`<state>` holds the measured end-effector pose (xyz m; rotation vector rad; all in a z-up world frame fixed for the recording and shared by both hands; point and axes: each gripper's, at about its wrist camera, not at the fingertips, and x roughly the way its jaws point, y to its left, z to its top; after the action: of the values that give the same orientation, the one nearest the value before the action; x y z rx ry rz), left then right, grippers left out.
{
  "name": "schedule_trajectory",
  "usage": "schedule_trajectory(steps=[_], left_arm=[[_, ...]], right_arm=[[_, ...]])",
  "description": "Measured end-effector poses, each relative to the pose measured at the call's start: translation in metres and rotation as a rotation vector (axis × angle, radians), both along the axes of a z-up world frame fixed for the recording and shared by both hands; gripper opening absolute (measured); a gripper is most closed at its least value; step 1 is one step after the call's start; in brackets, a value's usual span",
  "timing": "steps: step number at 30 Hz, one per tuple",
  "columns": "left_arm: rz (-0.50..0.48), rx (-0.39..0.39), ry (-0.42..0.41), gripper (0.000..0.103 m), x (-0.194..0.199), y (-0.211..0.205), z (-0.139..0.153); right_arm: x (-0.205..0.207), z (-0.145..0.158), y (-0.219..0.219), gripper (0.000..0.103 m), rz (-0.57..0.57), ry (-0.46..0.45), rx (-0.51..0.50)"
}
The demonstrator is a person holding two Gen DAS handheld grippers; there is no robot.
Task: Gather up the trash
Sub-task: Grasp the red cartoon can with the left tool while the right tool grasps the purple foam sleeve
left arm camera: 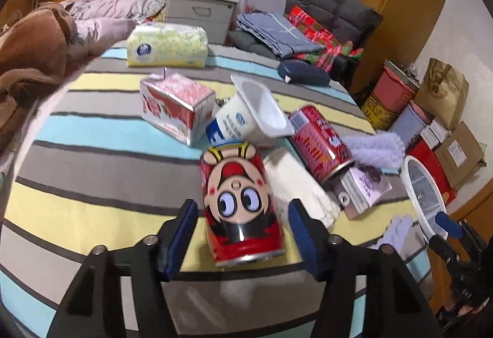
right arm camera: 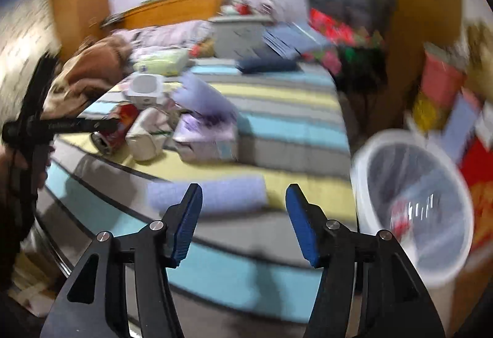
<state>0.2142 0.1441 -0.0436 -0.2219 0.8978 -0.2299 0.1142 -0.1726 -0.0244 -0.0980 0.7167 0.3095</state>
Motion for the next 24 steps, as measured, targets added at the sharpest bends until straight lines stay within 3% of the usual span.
schedule_trajectory(steps=[3,6,13,19,24], left_arm=[[0.015,0.006,-0.01,0.065,0.001,-0.001,0.004],[0.008,0.015,0.009,0.065,0.005,-0.006,0.001],[-0.004,0.061,0.024,0.066,0.012,-0.015,-0.001],[-0.007,0.056,0.017,0.066,0.016,-0.016,0.0],[0.006,0.064,0.02,0.066,0.016,-0.016,-0.002]], right_arm=[[0.013,-0.004,0.019,0.058,0.174,-0.043,-0.044],[0.035,-0.018,0.029,0.058,0.273,0.0,-0.069],[0.058,-0.037,0.012,0.058,0.421,0.182,0.1],[0.03,-0.038,0.019,0.058,0.515,0.205,-0.078],[0.03,-0.051,0.038,0.058,0.441,0.145,-0.246]])
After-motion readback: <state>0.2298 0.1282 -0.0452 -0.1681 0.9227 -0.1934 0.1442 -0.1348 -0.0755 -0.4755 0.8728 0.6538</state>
